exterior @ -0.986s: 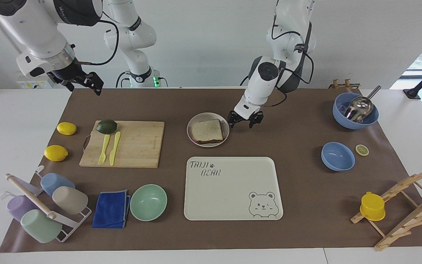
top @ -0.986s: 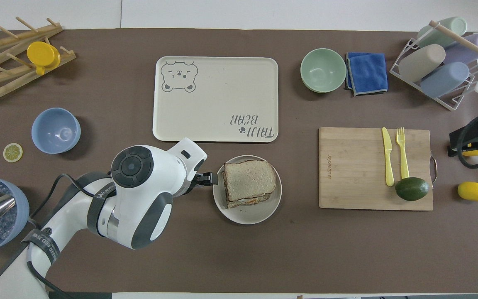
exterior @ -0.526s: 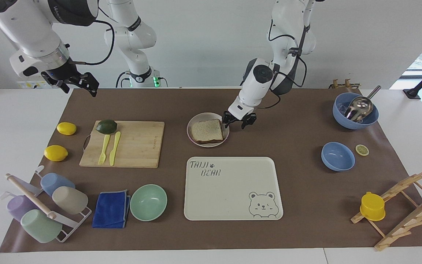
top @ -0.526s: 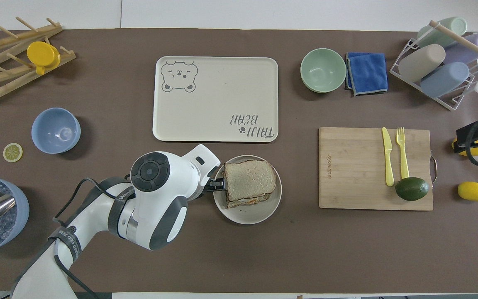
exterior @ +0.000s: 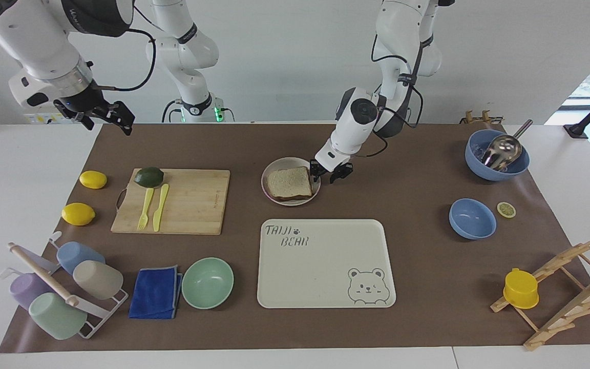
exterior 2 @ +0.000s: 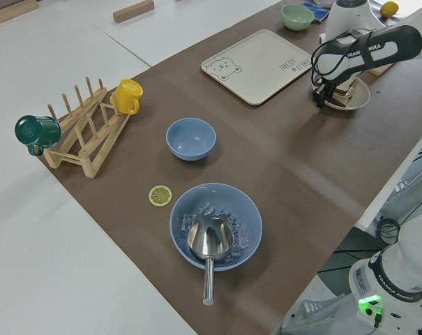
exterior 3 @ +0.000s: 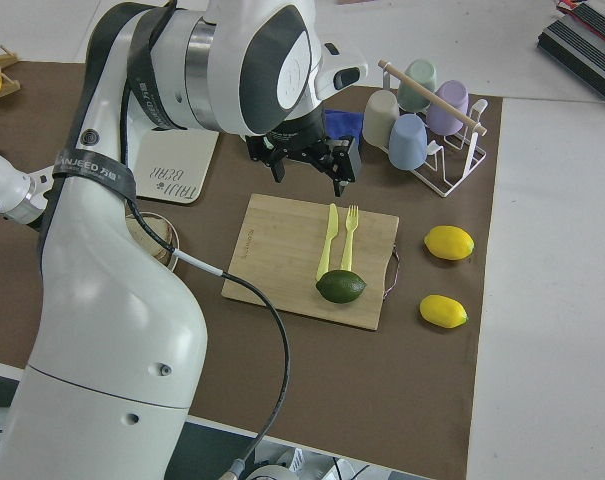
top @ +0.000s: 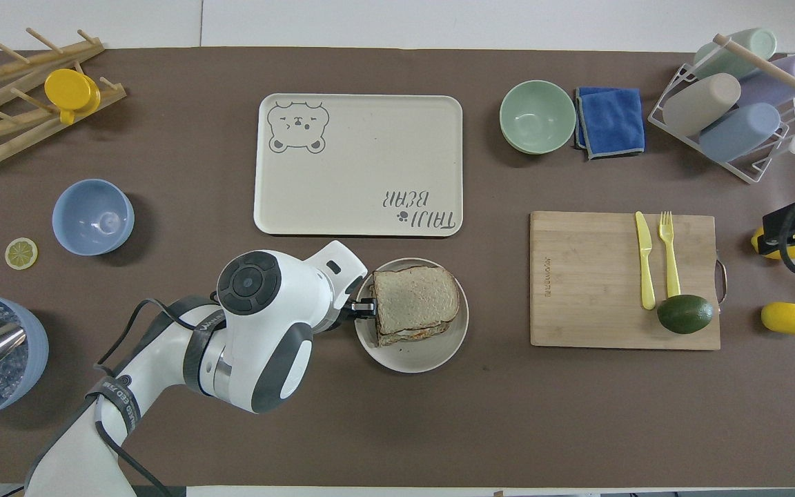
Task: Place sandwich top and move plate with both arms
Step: 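Slide the plate with the left gripper onto the cream bear tray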
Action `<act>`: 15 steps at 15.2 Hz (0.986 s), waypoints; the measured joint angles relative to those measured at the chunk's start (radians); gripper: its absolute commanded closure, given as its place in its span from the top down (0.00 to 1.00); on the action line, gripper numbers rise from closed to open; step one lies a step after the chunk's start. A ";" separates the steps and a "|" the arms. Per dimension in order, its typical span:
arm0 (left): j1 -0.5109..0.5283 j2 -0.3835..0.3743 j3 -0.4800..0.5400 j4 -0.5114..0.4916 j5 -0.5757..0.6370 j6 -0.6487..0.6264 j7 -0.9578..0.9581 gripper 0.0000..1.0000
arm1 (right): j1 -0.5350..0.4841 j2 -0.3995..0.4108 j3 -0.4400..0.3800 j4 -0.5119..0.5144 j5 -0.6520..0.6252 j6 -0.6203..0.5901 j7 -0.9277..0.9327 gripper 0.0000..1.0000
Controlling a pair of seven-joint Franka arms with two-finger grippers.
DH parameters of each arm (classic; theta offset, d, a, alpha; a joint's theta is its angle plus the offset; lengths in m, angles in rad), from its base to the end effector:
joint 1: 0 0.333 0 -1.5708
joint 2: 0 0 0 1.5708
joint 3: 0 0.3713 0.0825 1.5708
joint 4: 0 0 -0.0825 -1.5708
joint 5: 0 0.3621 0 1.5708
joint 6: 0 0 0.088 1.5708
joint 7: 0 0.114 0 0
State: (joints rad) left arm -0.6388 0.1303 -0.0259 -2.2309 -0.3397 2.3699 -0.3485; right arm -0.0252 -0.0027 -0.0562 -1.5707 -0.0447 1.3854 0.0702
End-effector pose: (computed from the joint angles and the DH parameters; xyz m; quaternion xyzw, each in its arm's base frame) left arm 0.4164 -0.3329 0.3786 0.9921 -0.0359 -0.0547 0.1070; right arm 0.5070 -0.0472 0.6601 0.9926 -0.0775 -0.0913 0.0217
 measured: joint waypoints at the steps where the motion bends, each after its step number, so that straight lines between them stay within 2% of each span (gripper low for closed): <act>1: -0.004 0.004 0.000 0.000 -0.003 0.003 0.002 0.45 | 0.000 0.000 0.001 0.000 0.002 0.000 0.000 1.00; 4: -0.017 0.019 -0.001 0.000 -0.009 0.022 0.002 0.31 | 0.000 -0.003 0.001 0.006 0.022 0.000 0.000 1.00; 7: -0.019 0.025 0.000 0.000 -0.011 0.028 0.002 0.02 | 0.000 -0.006 0.000 0.011 0.024 0.012 0.000 1.00; 8: -0.019 0.025 0.001 0.000 -0.011 0.028 0.003 0.00 | 0.000 -0.006 -0.001 0.011 0.024 0.023 -0.001 1.00; 15: -0.019 0.019 0.005 0.001 -0.041 0.028 0.036 0.00 | -0.008 -0.006 -0.017 0.011 0.024 0.032 -0.081 1.00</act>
State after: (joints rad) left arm -0.6582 0.1492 -0.0212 -2.2297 -0.3804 2.3982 -0.3122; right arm -0.0329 -0.0084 -0.0737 -1.5593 -0.0209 1.4170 -0.0107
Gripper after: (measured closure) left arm 0.960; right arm 0.000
